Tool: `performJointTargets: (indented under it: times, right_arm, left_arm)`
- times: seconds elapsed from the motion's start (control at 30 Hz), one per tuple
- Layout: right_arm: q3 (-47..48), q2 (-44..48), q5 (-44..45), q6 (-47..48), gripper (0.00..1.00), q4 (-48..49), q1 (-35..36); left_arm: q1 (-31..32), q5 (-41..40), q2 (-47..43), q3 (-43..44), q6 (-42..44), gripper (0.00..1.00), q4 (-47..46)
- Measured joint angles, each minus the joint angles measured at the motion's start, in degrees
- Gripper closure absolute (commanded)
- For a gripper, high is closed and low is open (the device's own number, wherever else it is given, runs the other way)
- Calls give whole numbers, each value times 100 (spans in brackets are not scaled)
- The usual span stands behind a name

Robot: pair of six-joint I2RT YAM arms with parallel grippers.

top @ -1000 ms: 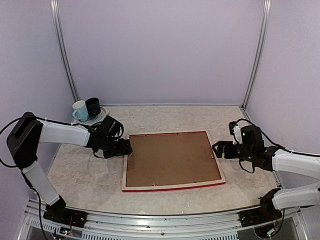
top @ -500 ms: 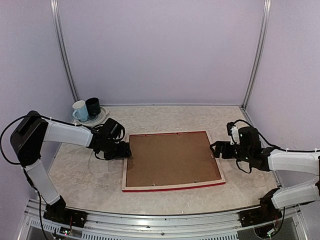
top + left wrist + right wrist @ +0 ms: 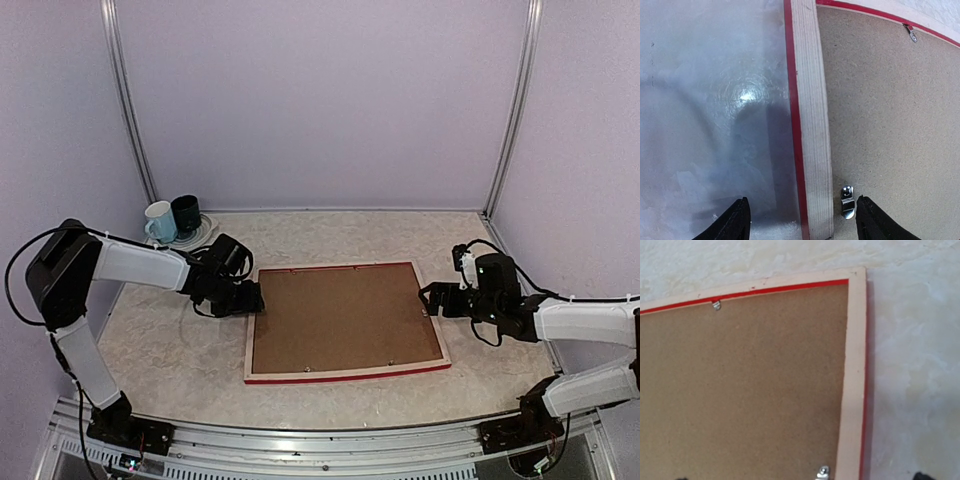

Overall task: Put the photo into the frame
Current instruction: Press the fastener onto the backboard.

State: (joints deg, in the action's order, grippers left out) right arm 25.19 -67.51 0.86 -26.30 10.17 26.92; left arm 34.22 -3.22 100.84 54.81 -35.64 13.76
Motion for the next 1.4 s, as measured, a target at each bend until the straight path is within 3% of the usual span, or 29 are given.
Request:
performJointTargets:
  times: [1.4]
  right_arm:
    - [0, -4, -20, -20, 4, 2, 0]
  left_arm:
    - [127, -208, 160, 192, -22, 46, 177]
